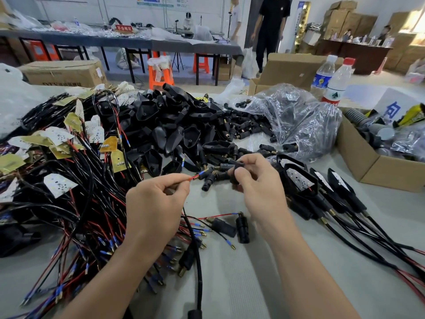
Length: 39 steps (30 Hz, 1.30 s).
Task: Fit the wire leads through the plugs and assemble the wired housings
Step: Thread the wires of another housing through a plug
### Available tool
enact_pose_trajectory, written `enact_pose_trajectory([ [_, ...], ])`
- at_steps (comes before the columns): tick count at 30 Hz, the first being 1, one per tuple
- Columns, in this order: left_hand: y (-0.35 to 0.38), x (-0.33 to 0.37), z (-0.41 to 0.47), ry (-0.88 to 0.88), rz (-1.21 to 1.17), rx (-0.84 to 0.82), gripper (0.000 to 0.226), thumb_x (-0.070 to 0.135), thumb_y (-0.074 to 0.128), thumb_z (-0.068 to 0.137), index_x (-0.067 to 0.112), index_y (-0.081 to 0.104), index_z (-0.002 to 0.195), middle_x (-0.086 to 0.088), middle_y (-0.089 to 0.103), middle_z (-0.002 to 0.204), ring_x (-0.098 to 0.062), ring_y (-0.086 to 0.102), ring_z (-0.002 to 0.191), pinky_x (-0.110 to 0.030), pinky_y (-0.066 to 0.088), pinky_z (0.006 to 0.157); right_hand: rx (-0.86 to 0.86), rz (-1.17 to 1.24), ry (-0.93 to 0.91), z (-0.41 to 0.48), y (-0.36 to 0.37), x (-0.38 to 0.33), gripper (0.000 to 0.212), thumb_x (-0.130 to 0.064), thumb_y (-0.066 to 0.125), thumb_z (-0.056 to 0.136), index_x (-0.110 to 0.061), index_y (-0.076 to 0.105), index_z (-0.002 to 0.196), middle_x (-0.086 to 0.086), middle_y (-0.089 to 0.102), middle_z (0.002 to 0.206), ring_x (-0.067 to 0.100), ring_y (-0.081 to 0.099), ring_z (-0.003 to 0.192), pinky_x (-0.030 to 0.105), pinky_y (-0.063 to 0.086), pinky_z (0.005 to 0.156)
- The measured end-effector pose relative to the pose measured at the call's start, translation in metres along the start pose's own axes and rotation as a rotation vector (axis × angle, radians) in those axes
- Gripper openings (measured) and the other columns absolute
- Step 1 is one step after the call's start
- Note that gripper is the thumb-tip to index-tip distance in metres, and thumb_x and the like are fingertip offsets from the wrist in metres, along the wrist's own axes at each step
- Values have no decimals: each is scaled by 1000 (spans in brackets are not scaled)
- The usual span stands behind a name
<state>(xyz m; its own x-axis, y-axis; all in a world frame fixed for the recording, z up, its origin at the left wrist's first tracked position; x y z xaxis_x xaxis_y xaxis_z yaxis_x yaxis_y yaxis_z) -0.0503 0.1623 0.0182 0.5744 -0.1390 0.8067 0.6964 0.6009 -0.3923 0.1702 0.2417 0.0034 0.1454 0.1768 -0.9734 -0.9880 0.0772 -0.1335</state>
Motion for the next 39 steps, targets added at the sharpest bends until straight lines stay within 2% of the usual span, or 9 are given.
enact_pose_trajectory([
  [4, -1, 2, -2, 35, 59, -3, 14, 22, 78, 88, 35, 83, 90, 14, 65, 59, -12, 57, 54, -19, 43, 49, -225, 92, 18, -8, 25, 1, 35, 1, 55, 94, -28, 75, 91, -10, 65, 74, 5, 61, 72, 30, 61, 71],
  [7, -1, 5, -2, 60, 53, -17, 15, 22, 78, 86, 37, 82, 88, 16, 64, 63, -9, 57, 58, -15, 42, 53, -222, 83, -46, -8, 23, -4, 38, 7, 62, 85, -26, 80, 90, -10, 71, 77, 7, 63, 72, 32, 61, 75],
  [11, 1, 10, -3, 110, 54, -41, 20, 23, 77, 84, 42, 81, 88, 16, 64, 72, -12, 58, 72, -16, 43, 63, -191, 103, -76, -6, 16, -7, 42, 11, 68, 77, -27, 81, 89, -7, 79, 92, 7, 72, 88, 19, 52, 78],
  [16, 3, 17, -5, 159, 73, -61, 24, 18, 80, 83, 41, 81, 86, 21, 65, 77, -13, 58, 78, -6, 39, 68, -207, 40, -101, -8, 19, -8, 44, 11, 68, 72, -28, 82, 86, -10, 79, 90, 7, 72, 86, 17, 53, 74],
  [20, 5, 22, -5, 211, 70, -92, 25, 14, 79, 84, 39, 82, 88, 22, 67, 74, -11, 58, 82, -5, 39, 71, -167, -131, -102, -8, 15, -6, 42, 1, 68, 73, -38, 81, 84, -16, 77, 87, 22, 71, 80, 39, 58, 74],
  [24, 8, 23, -6, 234, 123, -106, 25, 11, 78, 83, 35, 83, 87, 23, 67, 69, -9, 57, 82, -8, 39, 71, -194, -80, -78, -10, 18, -6, 41, 2, 69, 75, -36, 82, 86, -12, 78, 89, 28, 71, 86, 48, 58, 82],
  [29, 10, 28, -7, 306, 221, -109, 23, 11, 80, 83, 33, 84, 90, 27, 60, 63, -4, 55, 78, -19, 45, 69, -311, 109, -29, -12, 28, -8, 38, 4, 68, 79, -28, 84, 92, -10, 77, 80, 6, 63, 73, 20, 52, 71],
  [33, 12, 32, -8, 362, 282, -98, 19, 12, 80, 84, 29, 84, 90, 32, 53, 64, -4, 49, 76, -14, 41, 70, -338, 125, -14, -12, 33, -4, 28, -8, 68, 81, -27, 83, 95, -8, 68, 68, 14, 49, 62, 27, 45, 60],
  [39, 13, 32, -11, 409, 293, -112, 20, 9, 83, 82, 27, 84, 90, 20, 69, 72, -9, 56, 79, -21, 45, 73, -369, -270, -159, -14, 37, -6, 40, -2, 69, 75, -38, 82, 89, -19, 76, 81, 4, 66, 67, 20, 49, 61],
])
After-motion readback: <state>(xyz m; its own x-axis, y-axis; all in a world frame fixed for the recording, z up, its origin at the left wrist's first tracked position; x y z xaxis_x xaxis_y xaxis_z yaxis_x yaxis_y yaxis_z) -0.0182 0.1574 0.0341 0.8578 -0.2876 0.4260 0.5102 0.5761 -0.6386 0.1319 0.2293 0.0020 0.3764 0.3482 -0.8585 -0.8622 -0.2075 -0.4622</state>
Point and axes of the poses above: each hand's wrist, its own z-axis towards the middle knuckle, its own y-axis out of the palm, x = y × z, the point moved 10 cm from there along z, towards the middle knuckle
